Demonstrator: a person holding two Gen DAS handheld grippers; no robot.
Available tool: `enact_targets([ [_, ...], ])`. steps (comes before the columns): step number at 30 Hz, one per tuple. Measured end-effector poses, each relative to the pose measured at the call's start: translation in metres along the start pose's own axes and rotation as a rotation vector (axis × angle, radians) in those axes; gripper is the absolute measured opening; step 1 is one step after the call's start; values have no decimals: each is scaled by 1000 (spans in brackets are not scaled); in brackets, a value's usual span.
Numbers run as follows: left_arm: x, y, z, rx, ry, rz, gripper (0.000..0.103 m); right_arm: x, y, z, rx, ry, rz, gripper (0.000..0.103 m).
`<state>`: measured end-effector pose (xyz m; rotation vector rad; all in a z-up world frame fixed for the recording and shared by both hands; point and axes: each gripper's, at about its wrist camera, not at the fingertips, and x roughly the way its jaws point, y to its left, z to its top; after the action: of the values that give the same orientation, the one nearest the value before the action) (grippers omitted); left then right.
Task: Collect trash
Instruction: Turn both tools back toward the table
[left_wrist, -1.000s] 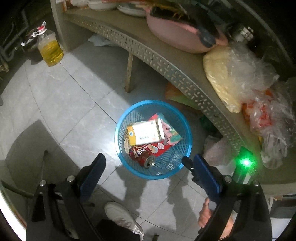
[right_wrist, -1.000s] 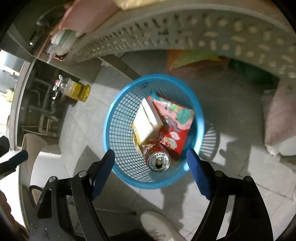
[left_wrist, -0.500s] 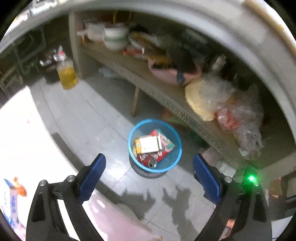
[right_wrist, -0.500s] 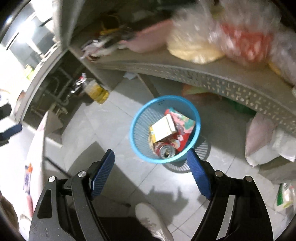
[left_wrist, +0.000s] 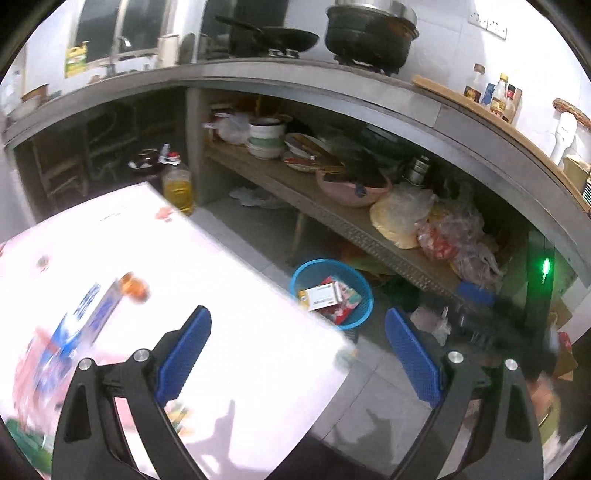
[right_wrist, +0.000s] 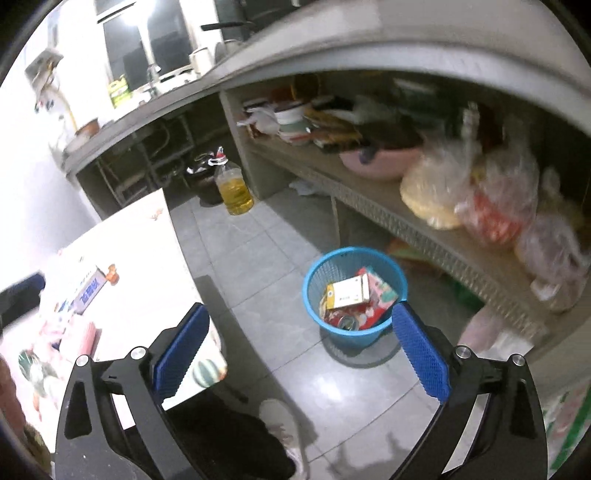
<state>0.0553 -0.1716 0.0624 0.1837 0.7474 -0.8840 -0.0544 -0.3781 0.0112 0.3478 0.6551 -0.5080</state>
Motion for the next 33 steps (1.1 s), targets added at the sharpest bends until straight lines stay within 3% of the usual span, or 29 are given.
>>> enact_targets([
  [7, -42, 38, -67, -41, -1, 102, 93, -13, 53, -1, -210, -72, -75, 95],
  [12, -74, 60, -107, -81, -67, 167, 93, -11, 87, -1, -293, -105, -83, 95],
  [16, -93, 76, -125, -104, -128, 203, 93, -11, 102, -2, -300, -103, 52, 95],
  [22, -102, 92, -139, -107, -166, 255, 93, 0, 130, -11, -291, -8, 279, 95],
  [33, -118, 125, -147, -156, -231, 334, 92, 11, 187, -30, -337, 115, 456, 92],
])
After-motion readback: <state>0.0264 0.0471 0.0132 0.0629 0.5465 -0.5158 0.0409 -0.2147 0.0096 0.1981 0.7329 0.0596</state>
